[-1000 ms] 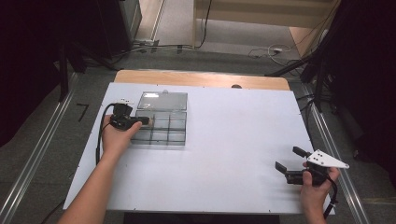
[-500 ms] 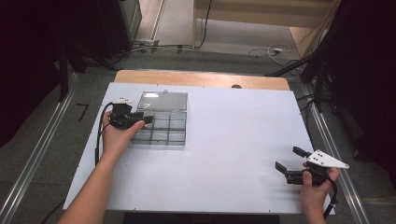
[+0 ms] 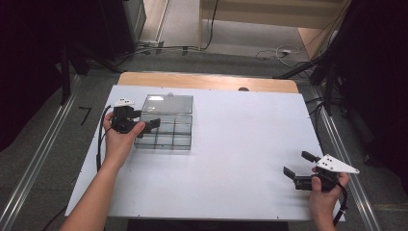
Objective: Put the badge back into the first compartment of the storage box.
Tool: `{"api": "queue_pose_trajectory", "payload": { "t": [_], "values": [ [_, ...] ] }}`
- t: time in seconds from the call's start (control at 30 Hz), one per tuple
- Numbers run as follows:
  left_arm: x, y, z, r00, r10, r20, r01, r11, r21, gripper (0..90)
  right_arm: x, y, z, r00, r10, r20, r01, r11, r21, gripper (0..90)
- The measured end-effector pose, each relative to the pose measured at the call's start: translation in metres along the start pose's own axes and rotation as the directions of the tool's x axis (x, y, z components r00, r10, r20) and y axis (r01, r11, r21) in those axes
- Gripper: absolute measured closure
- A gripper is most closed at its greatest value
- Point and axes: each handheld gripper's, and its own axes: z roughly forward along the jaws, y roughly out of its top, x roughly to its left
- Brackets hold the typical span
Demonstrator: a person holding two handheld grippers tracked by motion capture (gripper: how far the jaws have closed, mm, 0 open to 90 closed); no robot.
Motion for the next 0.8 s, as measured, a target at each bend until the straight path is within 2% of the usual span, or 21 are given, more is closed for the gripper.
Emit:
{"api": "queue_pose_trajectory", "payload": {
  "t": [0.07,0.37,0.67,0.8],
  "values": [
    [-0.002,-0.001,-0.002,0.9999,-0.007,0.008,0.007,0.9998,-0.017,0.3,0.000,0.000,0.000,1.0000,0.000,0.000,0.000,1.000,0.000,0.0],
    [-0.013,-0.004,-0.009,0.9996,0.012,0.025,-0.011,0.9988,-0.048,0.2,0.000,0.000,0.000,1.0000,0.000,0.001,0.000,1.000,-0.001,0.0],
    [-0.023,-0.009,-0.017,0.9991,0.033,0.027,-0.032,0.9971,-0.069,0.2,0.000,0.000,0.000,1.0000,-0.002,0.000,0.002,1.000,0.000,0.0],
    [-0.029,-0.014,-0.020,0.9987,0.048,0.015,-0.047,0.9957,-0.081,0.2,0.000,0.000,0.000,1.0000,-0.002,0.001,0.002,1.000,0.000,0.0]
  ]
}}
